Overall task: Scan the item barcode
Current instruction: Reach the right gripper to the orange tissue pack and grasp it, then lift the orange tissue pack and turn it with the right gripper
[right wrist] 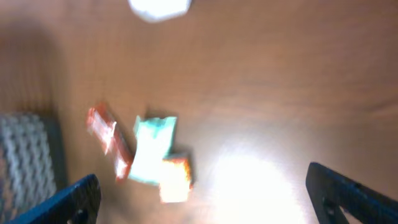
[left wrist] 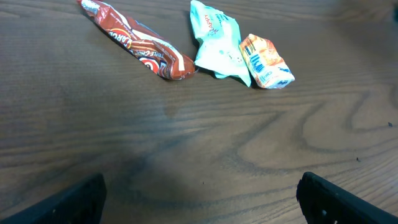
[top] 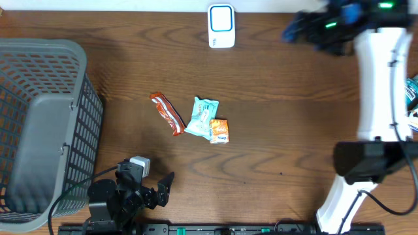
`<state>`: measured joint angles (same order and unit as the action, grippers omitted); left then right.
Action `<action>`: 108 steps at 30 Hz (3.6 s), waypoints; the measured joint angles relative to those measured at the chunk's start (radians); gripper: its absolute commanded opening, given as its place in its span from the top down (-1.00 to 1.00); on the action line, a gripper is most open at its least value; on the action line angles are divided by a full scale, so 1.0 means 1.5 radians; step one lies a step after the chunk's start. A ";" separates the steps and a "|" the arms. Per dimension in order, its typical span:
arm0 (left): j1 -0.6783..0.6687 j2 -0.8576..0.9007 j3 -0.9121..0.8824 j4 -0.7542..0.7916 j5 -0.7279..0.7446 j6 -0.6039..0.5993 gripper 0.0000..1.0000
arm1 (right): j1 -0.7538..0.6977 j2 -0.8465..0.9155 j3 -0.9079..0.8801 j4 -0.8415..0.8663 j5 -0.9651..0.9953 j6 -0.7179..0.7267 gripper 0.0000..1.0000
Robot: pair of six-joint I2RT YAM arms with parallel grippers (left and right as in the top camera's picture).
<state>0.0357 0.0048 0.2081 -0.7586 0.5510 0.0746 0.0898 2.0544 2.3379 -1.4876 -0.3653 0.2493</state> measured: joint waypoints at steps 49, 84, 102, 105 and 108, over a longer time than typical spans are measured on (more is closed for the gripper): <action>0.000 0.000 0.000 0.000 0.000 0.000 -0.96 | 0.325 -0.317 -1.129 1.061 0.015 0.910 -0.30; 0.000 0.000 0.000 0.000 0.000 0.000 -0.96 | 0.332 -0.251 -1.124 1.072 0.065 0.901 0.98; 0.000 0.000 0.000 0.000 0.000 0.000 -0.96 | 0.142 -0.251 -1.126 1.016 -0.591 0.603 0.97; 0.000 0.000 0.000 0.000 0.000 0.000 -0.96 | 0.149 -0.251 -1.126 1.006 -0.688 0.576 0.97; 0.000 0.000 0.000 0.000 0.000 0.000 -0.96 | 0.164 -0.251 -1.125 0.928 -0.731 0.550 0.97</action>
<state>0.0360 0.0048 0.2081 -0.7586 0.5510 0.0746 0.3351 1.6779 0.6506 -0.0959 -1.4616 1.0737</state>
